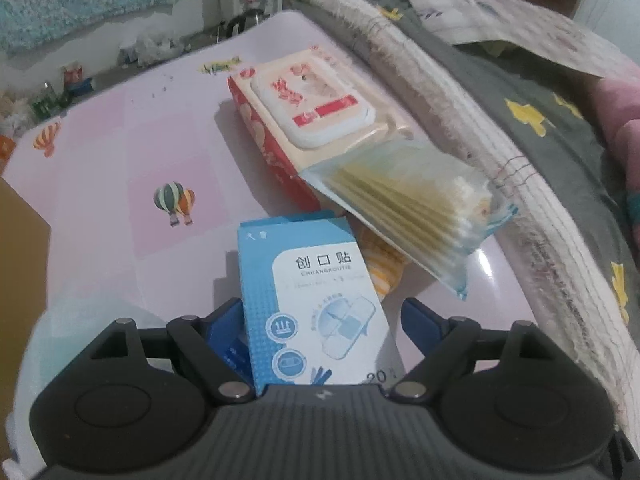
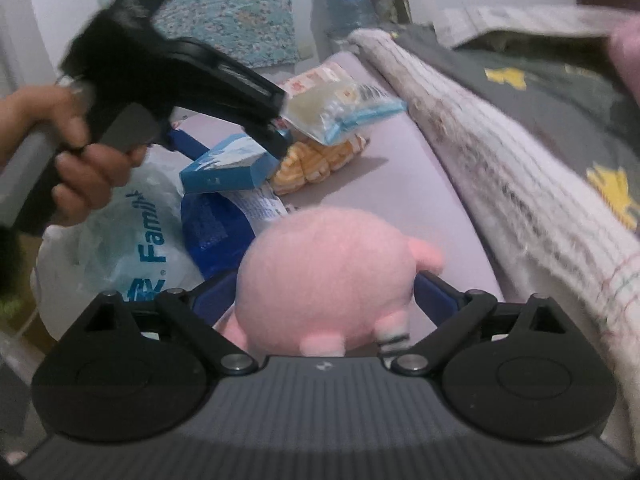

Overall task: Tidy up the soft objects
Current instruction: 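Grasp the blue bandage box with the left tool while the right tool grasps the pink plush, then lift the bandage box with the left tool while the right tool lifts the plush, then carry the bandage box over the cardboard box and open the left tool, then carry the pink plush into the cardboard box and open the right tool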

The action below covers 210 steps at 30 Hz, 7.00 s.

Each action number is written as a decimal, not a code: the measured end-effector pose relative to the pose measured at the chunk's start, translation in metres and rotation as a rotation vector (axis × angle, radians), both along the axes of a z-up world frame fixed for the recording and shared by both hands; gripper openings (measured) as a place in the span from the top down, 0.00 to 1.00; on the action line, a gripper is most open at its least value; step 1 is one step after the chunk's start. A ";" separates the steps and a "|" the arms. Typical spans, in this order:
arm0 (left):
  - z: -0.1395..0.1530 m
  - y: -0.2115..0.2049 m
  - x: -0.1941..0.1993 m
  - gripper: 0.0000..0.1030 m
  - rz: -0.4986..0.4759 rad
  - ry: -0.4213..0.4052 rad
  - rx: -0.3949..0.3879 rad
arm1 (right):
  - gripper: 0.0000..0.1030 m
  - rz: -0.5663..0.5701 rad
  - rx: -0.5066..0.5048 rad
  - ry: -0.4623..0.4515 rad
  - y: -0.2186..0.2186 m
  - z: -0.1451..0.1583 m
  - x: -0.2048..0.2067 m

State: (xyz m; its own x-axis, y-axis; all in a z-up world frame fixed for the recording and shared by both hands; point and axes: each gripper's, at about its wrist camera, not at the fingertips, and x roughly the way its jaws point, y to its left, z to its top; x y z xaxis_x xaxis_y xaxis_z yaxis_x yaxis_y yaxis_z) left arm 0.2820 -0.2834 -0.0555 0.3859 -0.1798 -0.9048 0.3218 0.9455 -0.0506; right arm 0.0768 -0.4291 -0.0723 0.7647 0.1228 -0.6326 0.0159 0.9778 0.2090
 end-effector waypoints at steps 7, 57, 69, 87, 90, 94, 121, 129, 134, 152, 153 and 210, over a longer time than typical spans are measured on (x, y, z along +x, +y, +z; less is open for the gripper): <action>-0.006 0.001 0.008 0.26 0.009 -0.002 0.026 | 0.01 0.055 -0.127 -0.037 0.019 0.005 0.006; 0.089 0.173 -0.116 0.27 0.183 -0.033 -0.597 | 0.04 0.024 0.228 0.129 0.011 -0.022 0.012; 0.089 0.203 -0.134 0.27 0.221 -0.055 -0.642 | 0.01 0.073 -0.176 0.016 0.058 -0.009 -0.007; 0.099 0.237 -0.148 0.27 0.247 -0.083 -0.724 | 0.06 0.194 -0.594 -0.023 0.117 -0.019 -0.015; 0.100 0.240 -0.150 0.27 0.250 -0.088 -0.726 | 0.09 0.157 -0.537 -0.023 0.110 -0.016 -0.015; 0.098 0.242 -0.152 0.27 0.251 -0.087 -0.724 | 0.11 0.120 -0.200 0.011 0.077 -0.005 -0.011; 0.098 0.248 -0.157 0.27 0.271 -0.096 -0.716 | 0.07 -0.077 0.351 0.066 -0.020 -0.032 -0.003; 0.140 0.316 -0.178 0.27 0.363 -0.267 -0.670 | 0.07 -0.050 0.565 0.036 -0.022 -0.016 -0.001; 0.144 0.371 -0.180 0.27 0.455 -0.312 -0.582 | 0.07 0.056 0.618 0.004 0.010 0.013 0.016; 0.027 0.449 -0.081 0.27 0.505 0.019 -0.159 | 0.07 0.351 0.690 0.046 0.157 0.077 0.082; 0.023 0.446 -0.078 0.27 0.494 0.015 -0.133 | 0.07 0.352 0.690 0.049 0.160 0.078 0.083; 0.098 0.476 -0.143 0.17 0.627 -0.280 -0.503 | 0.05 0.493 0.659 0.071 0.227 0.109 0.116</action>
State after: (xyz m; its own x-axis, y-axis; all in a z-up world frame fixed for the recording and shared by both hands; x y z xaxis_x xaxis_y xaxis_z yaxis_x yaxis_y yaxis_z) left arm 0.1391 0.1922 0.0424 0.7462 -0.2131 -0.6307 -0.1907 0.8393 -0.5092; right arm 0.1928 -0.2020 0.0365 0.4870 0.7964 -0.3587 -0.3477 0.5535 0.7568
